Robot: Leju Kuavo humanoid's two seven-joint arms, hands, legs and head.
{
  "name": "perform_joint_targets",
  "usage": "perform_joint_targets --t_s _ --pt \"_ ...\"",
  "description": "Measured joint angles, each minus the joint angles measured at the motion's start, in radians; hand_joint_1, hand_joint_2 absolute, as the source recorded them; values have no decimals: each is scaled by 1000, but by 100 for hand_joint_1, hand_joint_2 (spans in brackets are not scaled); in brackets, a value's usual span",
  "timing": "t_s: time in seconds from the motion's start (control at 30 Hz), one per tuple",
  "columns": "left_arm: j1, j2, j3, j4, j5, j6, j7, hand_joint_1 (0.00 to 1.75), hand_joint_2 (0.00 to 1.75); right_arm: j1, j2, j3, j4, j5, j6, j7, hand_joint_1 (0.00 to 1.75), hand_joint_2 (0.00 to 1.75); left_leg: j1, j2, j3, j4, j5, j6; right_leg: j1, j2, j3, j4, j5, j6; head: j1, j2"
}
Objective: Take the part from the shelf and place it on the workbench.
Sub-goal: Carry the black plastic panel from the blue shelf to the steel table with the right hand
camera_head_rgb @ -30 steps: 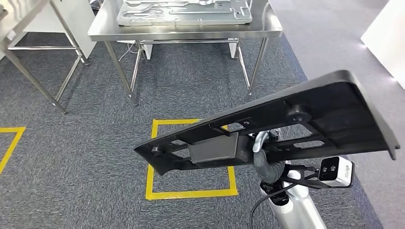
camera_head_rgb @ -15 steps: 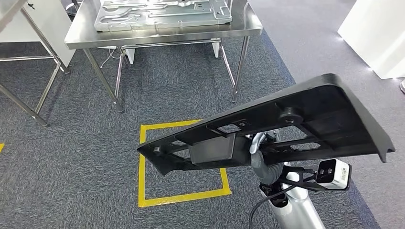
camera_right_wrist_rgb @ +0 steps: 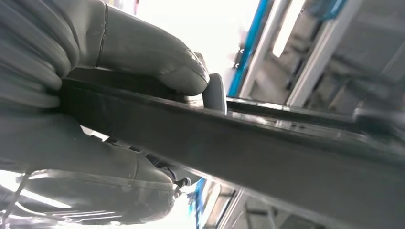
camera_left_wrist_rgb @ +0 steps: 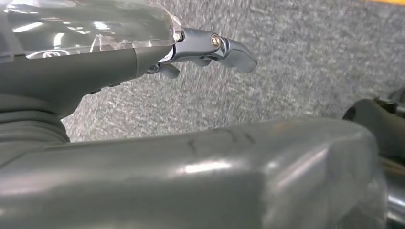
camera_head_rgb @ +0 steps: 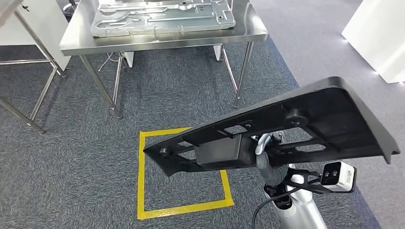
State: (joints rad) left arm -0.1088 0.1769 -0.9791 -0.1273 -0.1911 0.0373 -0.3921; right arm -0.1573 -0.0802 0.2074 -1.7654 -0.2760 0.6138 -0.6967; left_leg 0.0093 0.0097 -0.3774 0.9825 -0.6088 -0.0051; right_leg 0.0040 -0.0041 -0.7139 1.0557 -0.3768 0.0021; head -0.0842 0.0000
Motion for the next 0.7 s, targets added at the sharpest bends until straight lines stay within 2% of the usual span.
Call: perform_joint_targets --t_s 0.03,0.07,0.1,0.13,0.17,0.2,0.23,0.27,0.3,0.33,0.37,0.43,0.47,0.5,0.6,0.63,0.67,0.7 --pt "-4 0 0 0 -2 0 0 0 0 -1 0 -1 -4 0 0 0 175 175 0 1 2 11 10 -7 -1 3 15 -5 -10 -9 0 0" --pt "-7 0 -1 0 -8 0 0 0 0 -4 1 -2 -8 0 0 0 175 175 1 1 -6 47 31 -12 -4 5 35 -15 -20 -16 0 0" --pt "-10 1 -1 0 -13 0 0 0 0 -6 2 -3 -11 0 0 0 175 175 1 0 -34 104 53 -17 -6 5 57 -24 -30 -23 0 0" --pt "-12 1 -2 0 -14 0 -1 0 0 -8 3 -3 -13 0 0 0 175 175 3 -2 -75 172 63 -21 -8 6 81 -33 -39 -27 0 0" --pt "-12 1 -2 0 -17 1 -1 0 0 -9 4 -3 -14 0 0 0 175 175 4 -3 -122 236 52 -24 -8 6 101 -40 -51 -31 0 0" --pt "-12 1 -2 0 -16 1 -1 0 0 -9 5 -3 -14 -1 0 1 175 175 4 -3 -168 280 18 -28 -7 8 119 -44 -62 -32 0 0" --pt "-10 1 -3 0 -16 2 0 0 0 -9 6 -3 -14 -1 0 2 175 175 4 -3 -207 300 -31 -30 -7 12 137 -46 -75 -33 0 0" --pt "-8 1 -3 0 -17 2 0 0 0 -9 7 -3 -14 -1 0 2 175 175 4 -3 -236 298 -76 -31 -7 15 155 -47 -89 -33 0 0" --pt "-6 2 -3 0 -18 3 1 0 0 -9 7 -3 -14 -1 0 2 175 175 4 -3 -257 276 -98 -30 -7 18 173 -47 -104 -33 0 0" --pt "-3 2 -4 0 -19 3 1 0 0 -9 7 -3 -14 -2 0 2 175 175 4 -3 -270 236 -84 -27 -7 20 193 -47 -119 -32 0 0" --pt "-1 2 -4 0 -19 4 1 0 0 -8 7 -3 -14 -2 0 2 175 175 2 -3 -277 181 -22 -21 -6 21 210 -47 -134 -30 0 0" --pt "4 3 -6 2 -19 5 1 0 0 -7 8 -3 -12 -3 0 2 175 175 -5 -4 -285 87 141 -5 -3 24 233 -43 -161 -23 0 0" --pt "4 3 -6 3 -19 6 1 0 0 -7 9 -3 -11 -3 1 3 175 175 -9 -5 -287 65 197 3 -3 26 237 -43 -171 -18 0 0" --pt "4 4 -7 5 -21 6 0 0 0 -7 9 -3 -11 -3 1 4 175 175 -12 -6 -288 60 216 9 -3 28 239 -44 -177 -12 0 0" --pt "-3 3 -7 6 -33 9 -3 0 0 -15 10 -3 -15 -6 0 7 175 175 -8 -8 -272 42 210 26 -5 23 244 -39 -198 8 0 0" --pt "-5 3 -7 6 -35 10 -4 0 0 -19 10 -3 -16 -7 0 8 175 175 -4 -9 -262 34 207 31 -6 19 229 -7 -214 14 0 0" --pt "-6 3 -7 6 -37 11 -4 0 0 -21 10 -3 -17 -8 0 9 175 175 -2 -9 -254 30 203 34 -9 16 198 48 -236 19 0 0" --pt "-7 3 -7 6 -37 11 -5 0 0 -23 10 -3 -17 -10 0 11 175 175 -1 -8 -247 28 196 37 -12 14 153 119 -257 24 0 0"
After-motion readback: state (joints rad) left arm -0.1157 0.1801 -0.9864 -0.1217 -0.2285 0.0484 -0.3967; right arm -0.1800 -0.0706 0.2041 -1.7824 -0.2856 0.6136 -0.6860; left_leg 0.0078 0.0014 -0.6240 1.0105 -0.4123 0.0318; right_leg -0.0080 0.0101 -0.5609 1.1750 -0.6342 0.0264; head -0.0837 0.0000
